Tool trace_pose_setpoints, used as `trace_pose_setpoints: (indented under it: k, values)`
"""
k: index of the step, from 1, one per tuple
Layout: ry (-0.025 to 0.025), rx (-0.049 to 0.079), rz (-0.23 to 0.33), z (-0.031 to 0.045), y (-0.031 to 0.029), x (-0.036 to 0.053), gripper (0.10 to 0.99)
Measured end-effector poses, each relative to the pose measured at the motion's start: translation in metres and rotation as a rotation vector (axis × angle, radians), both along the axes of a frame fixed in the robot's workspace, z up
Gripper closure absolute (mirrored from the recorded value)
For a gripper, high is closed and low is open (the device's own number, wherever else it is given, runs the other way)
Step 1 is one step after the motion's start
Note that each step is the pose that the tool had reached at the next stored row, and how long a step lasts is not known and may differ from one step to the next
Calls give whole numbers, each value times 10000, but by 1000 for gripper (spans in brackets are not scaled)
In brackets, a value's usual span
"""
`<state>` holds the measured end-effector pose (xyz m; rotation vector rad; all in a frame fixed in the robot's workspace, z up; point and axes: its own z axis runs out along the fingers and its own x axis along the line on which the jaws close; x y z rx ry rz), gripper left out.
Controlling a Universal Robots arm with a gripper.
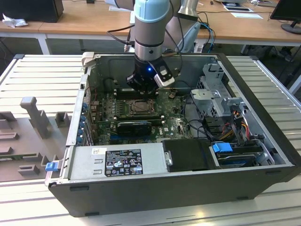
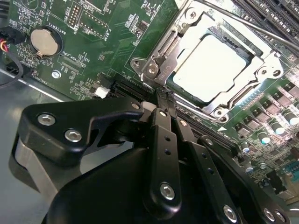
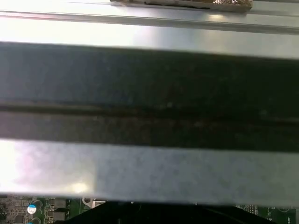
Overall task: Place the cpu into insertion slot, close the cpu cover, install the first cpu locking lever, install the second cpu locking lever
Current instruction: 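Install the first cpu locking lever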
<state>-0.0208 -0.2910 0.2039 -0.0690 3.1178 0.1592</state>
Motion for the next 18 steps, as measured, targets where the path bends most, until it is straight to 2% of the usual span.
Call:
trace_pose_setpoints:
  k: [7,10,12,16,18]
  values:
    - [0,-60,-1,-33,0,1,980]
    - [-2,55,0,-30,0,1,980]
    - [-2,66,0,9,1,1,980]
    - [-1,60,-1,146,0,1,980]
    - [-1,63,2,159,-3,2,980]
